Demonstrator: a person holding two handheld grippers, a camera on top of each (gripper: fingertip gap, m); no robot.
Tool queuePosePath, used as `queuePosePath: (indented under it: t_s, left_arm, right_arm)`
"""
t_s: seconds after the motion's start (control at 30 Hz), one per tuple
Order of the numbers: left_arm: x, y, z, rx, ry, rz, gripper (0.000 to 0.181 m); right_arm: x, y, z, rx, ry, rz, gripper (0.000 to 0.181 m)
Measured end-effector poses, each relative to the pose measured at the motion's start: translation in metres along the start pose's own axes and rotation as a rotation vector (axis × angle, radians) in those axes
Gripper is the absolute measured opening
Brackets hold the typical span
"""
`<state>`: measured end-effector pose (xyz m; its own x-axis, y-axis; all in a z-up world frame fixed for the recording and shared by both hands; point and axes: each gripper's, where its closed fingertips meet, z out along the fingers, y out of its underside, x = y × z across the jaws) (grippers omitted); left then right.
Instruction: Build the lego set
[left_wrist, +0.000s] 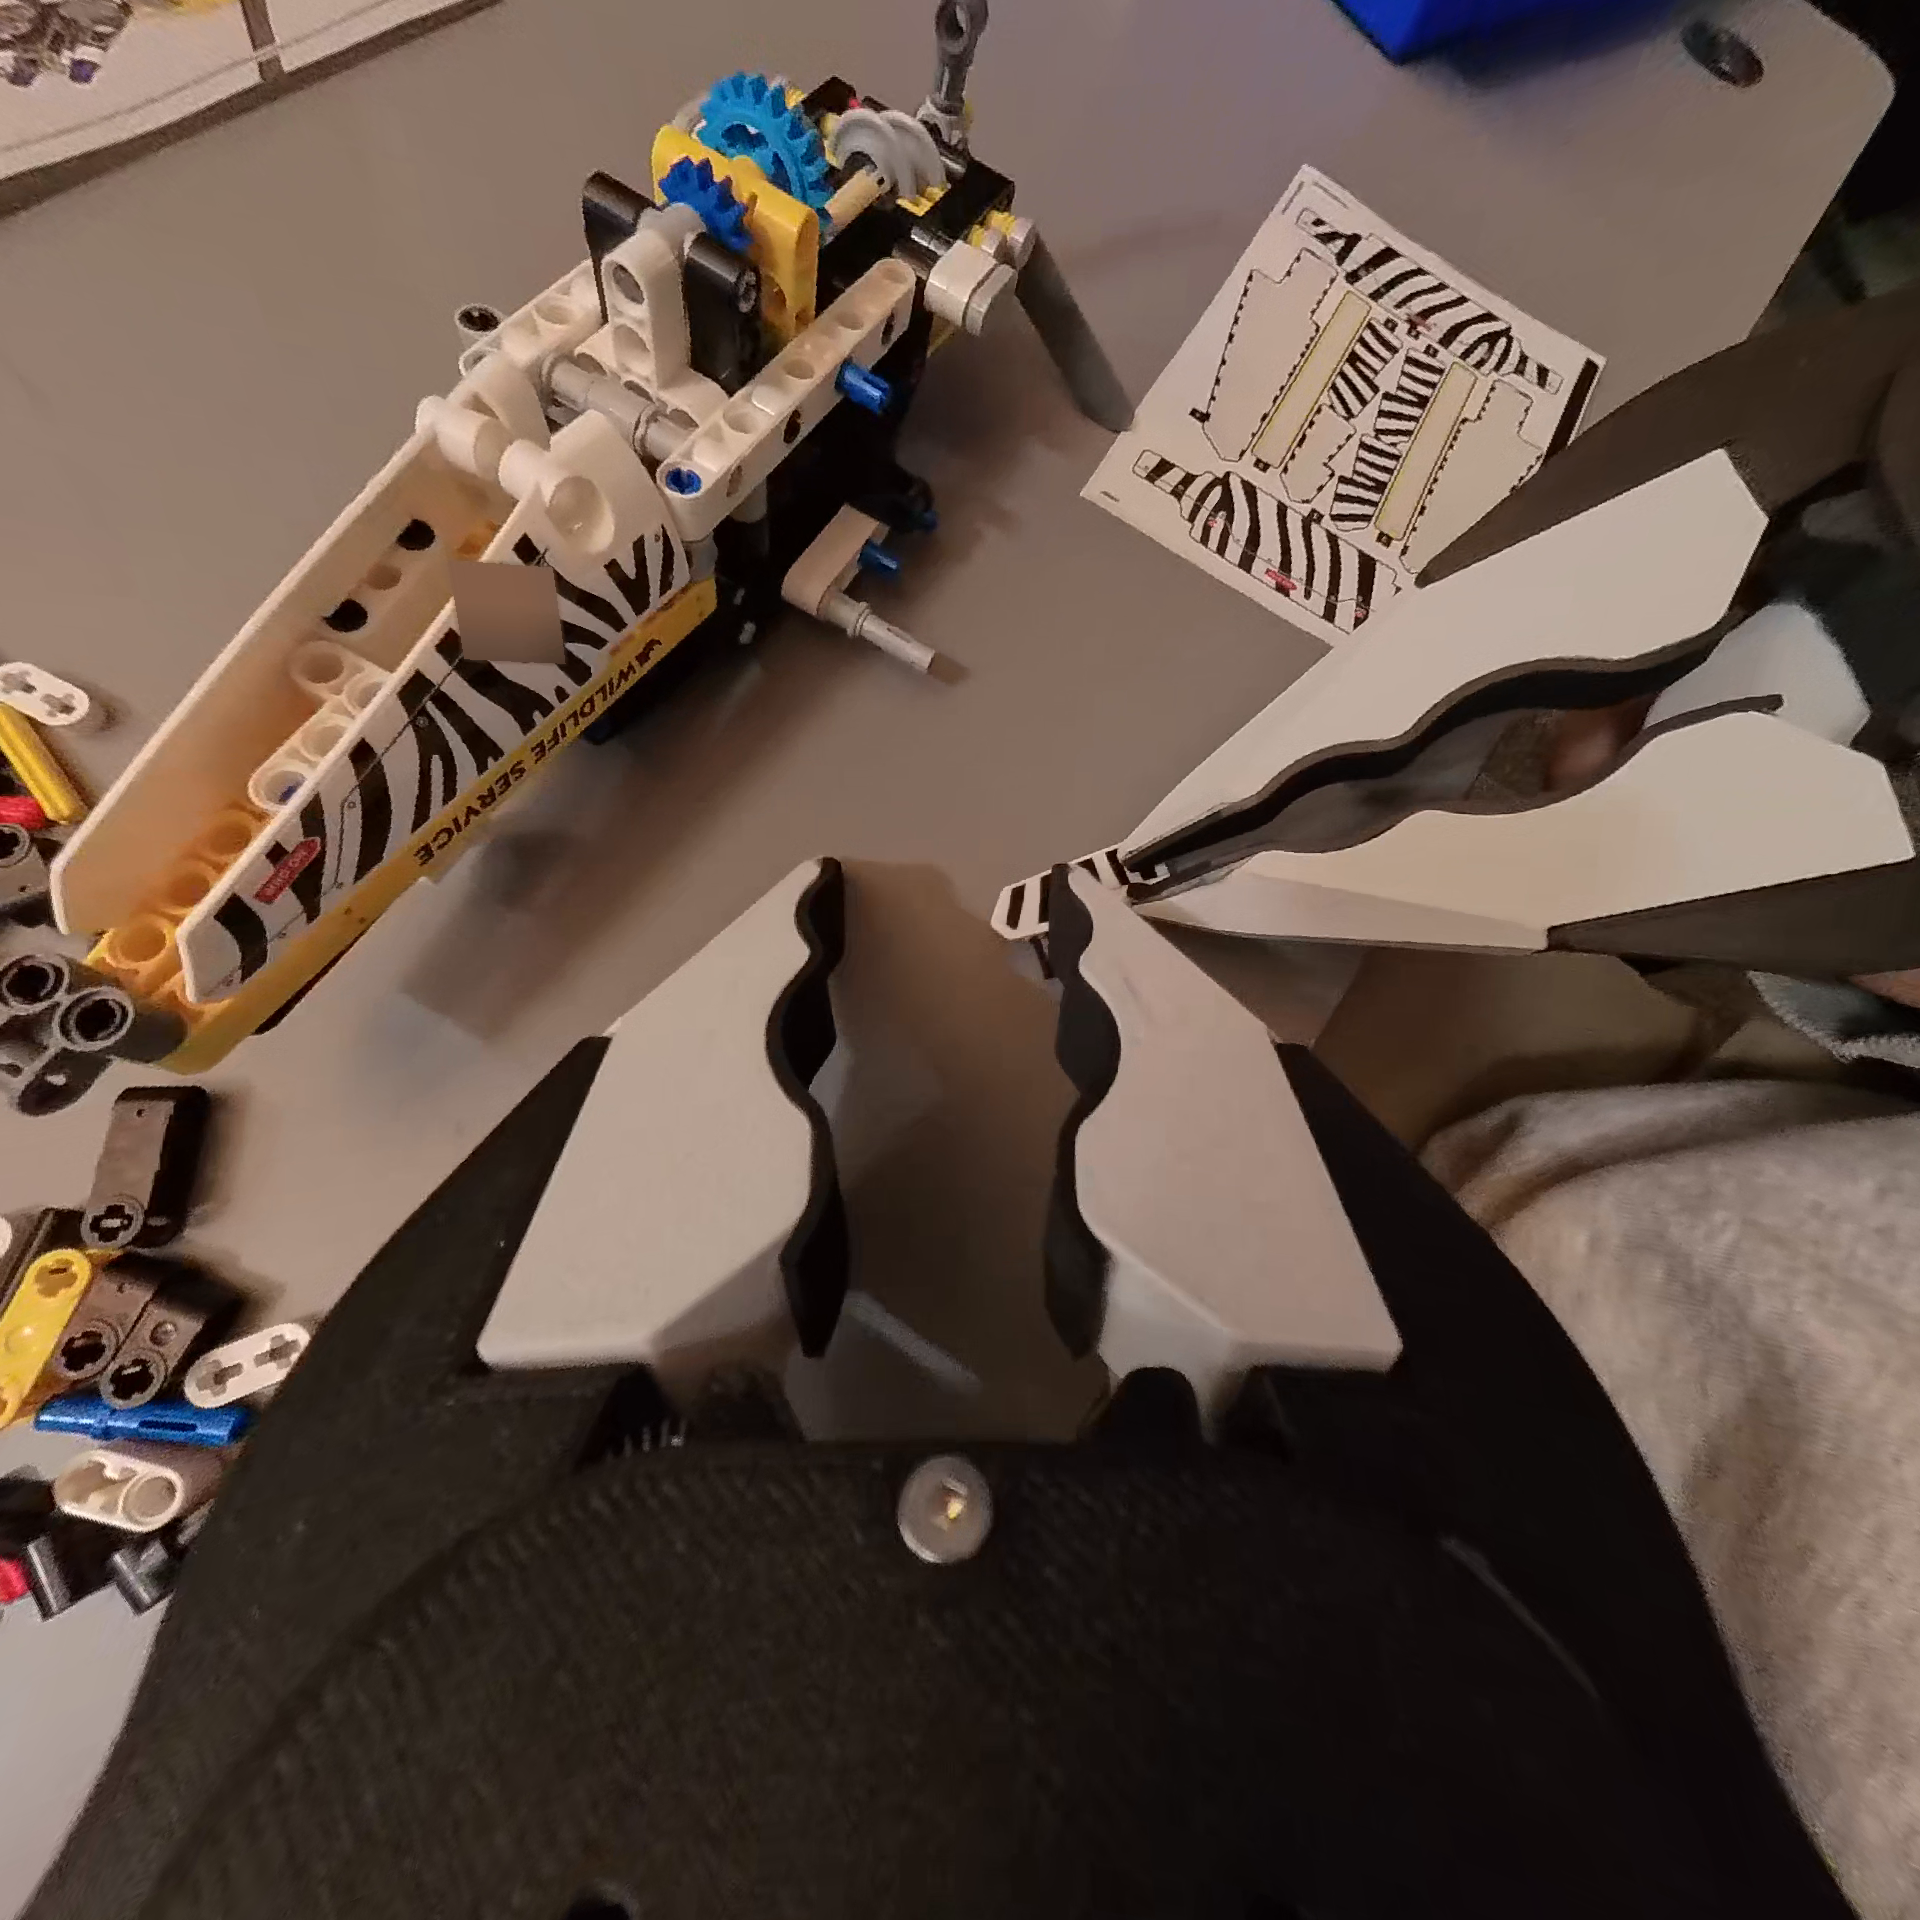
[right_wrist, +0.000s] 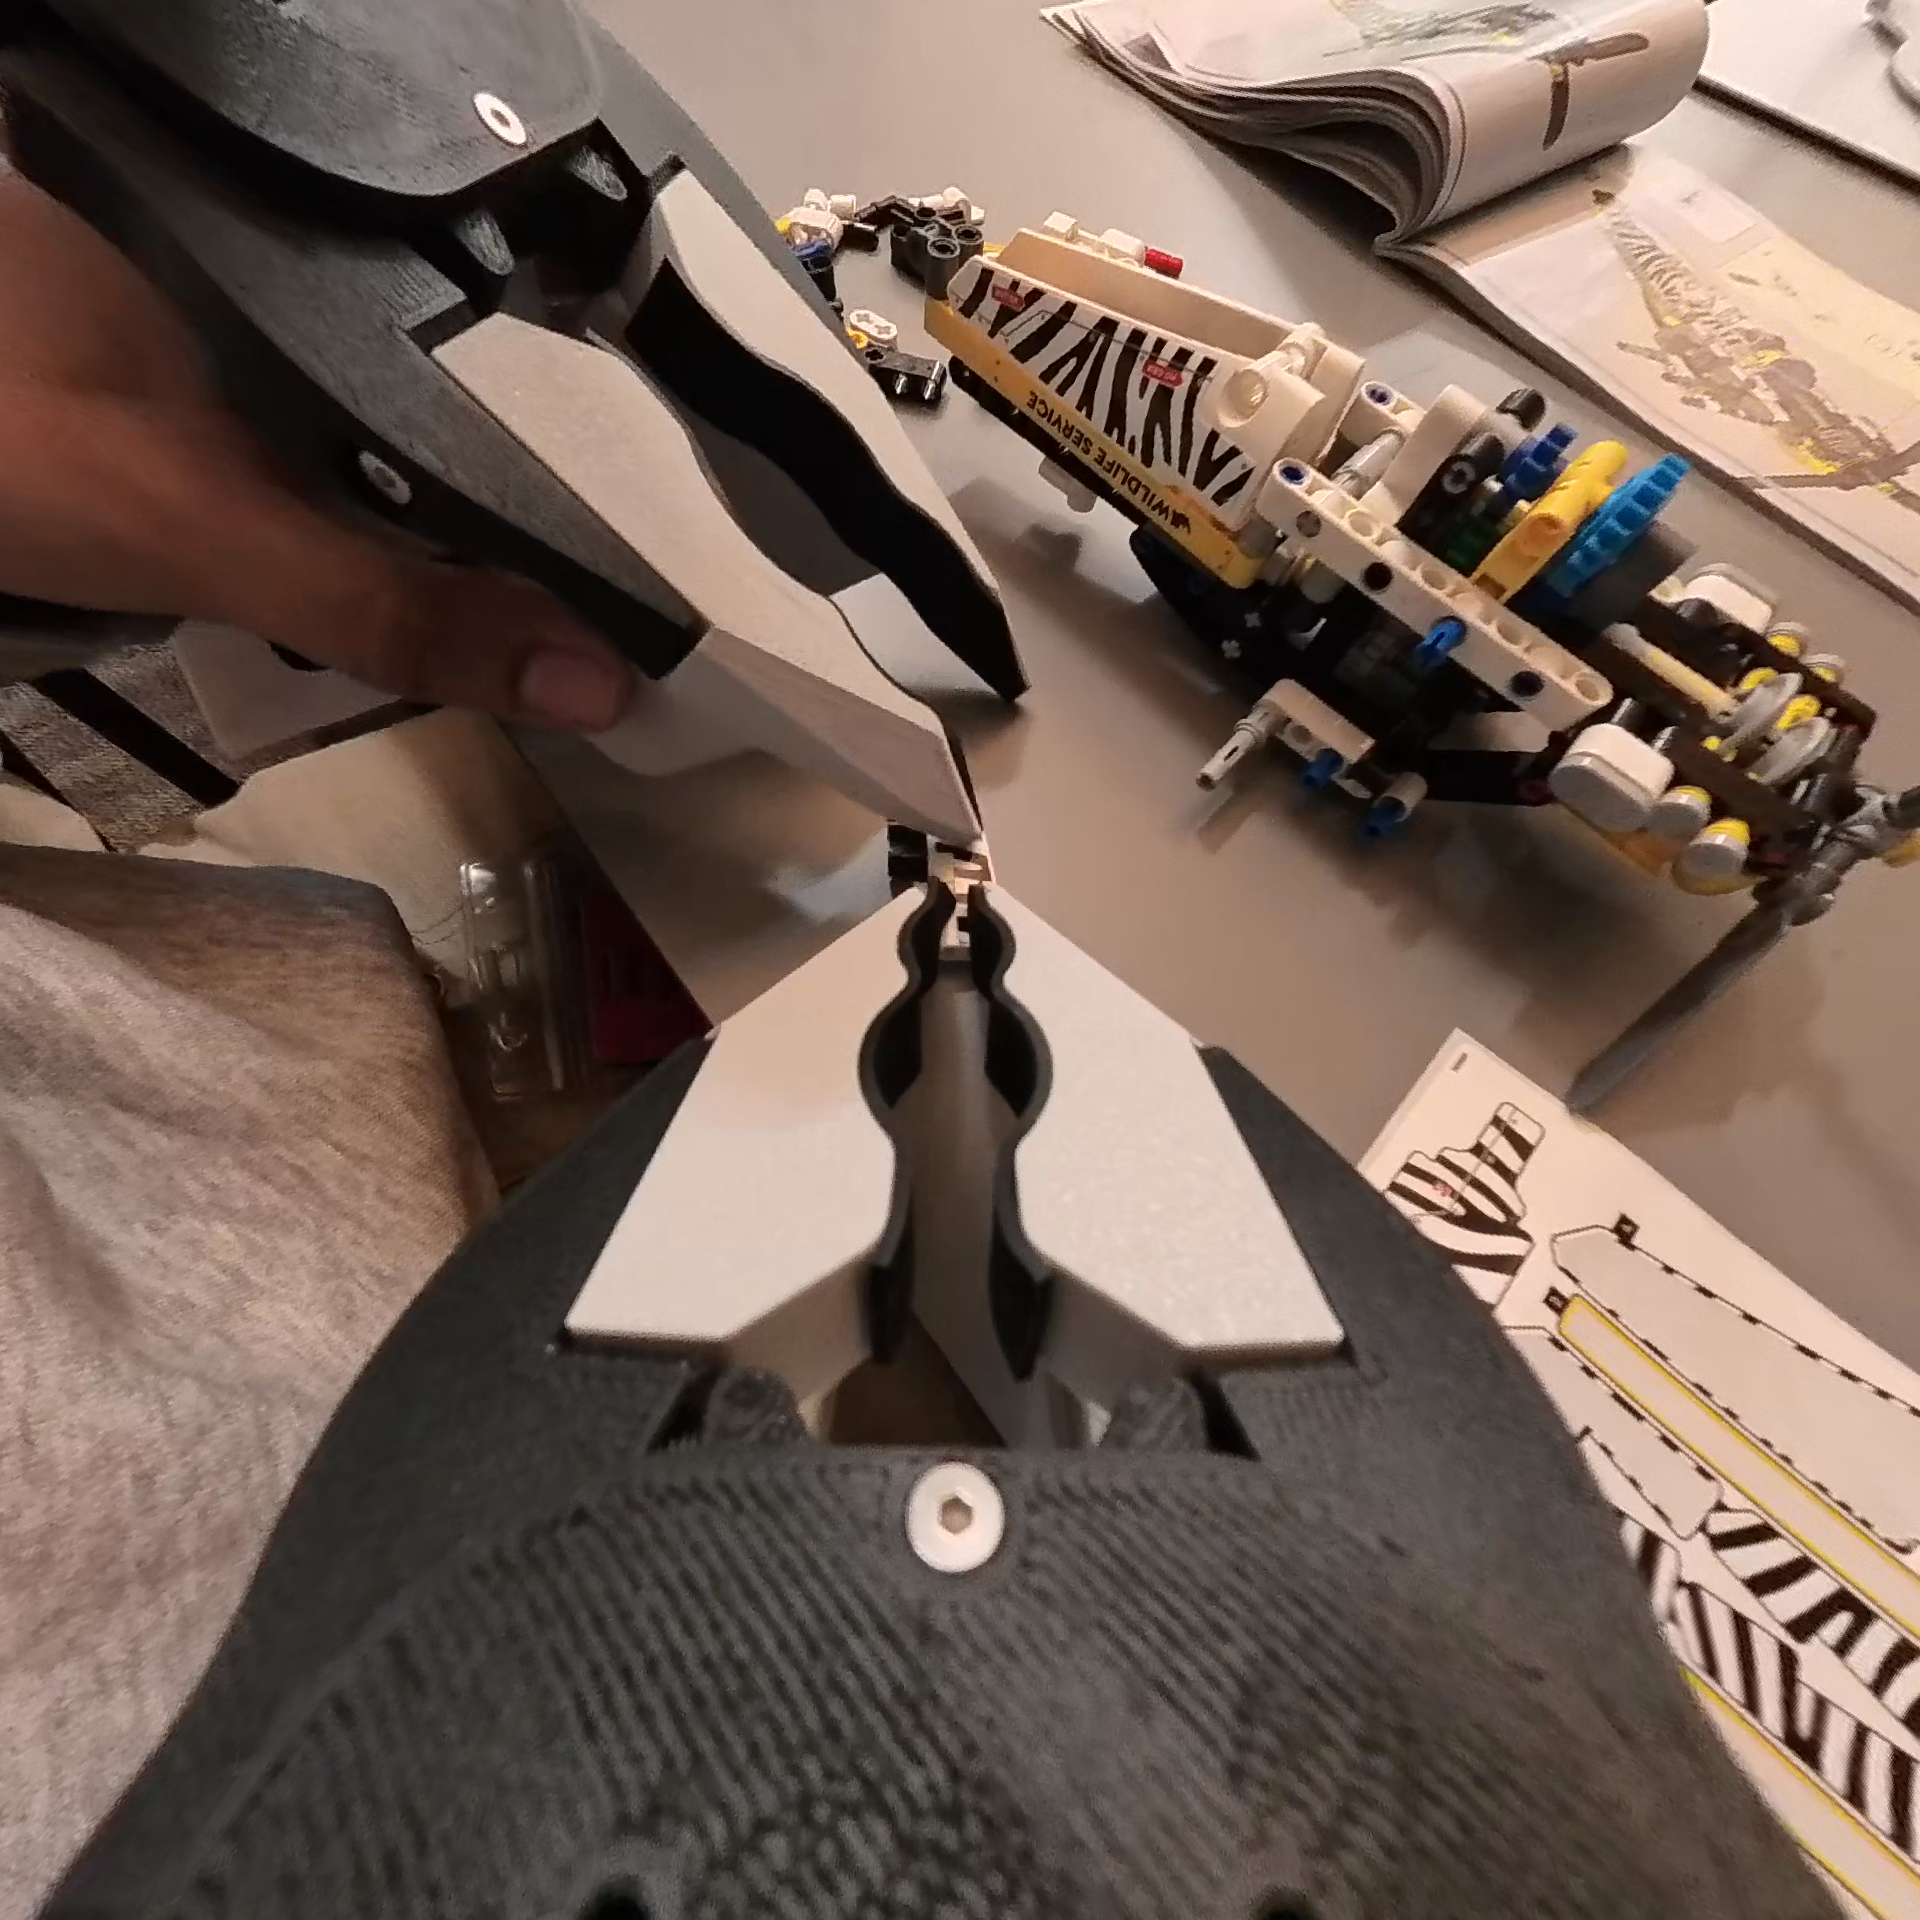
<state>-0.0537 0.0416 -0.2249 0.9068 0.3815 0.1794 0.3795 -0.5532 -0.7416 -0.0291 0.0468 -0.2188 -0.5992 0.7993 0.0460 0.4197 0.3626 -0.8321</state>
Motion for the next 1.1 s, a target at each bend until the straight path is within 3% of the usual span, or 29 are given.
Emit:
queuePosePath:
  t_s: [0.4, 0.8, 0.93, 1.1]
  left_arm:
    - [-0.001, 0.002, 0.002, -0.009, -0.042, 0.033, 0.034]
    - [-0.008, 0.003, -0.002, -0.005, -0.041, 0.006, 0.034]
    - [-0.011, 0.003, -0.004, 0.002, -0.019, -0.028, 0.034]
    - [-0.012, 0.001, -0.007, 0.019, 0.002, -0.049, 0.034]
  right_arm:
    - [0.013, -0.007, -0.001, 0.041, -0.018, 0.170, 0.000]
    - [-0.021, -0.012, 0.003, 0.033, -0.143, 0.061, 0.000]
    - [-0.015, -0.002, 0.005, -0.022, -0.107, 0.051, 0.000]
    - [-0.010, -0.012, -0.002, 0.052, -0.130, 0.129, 0.000]
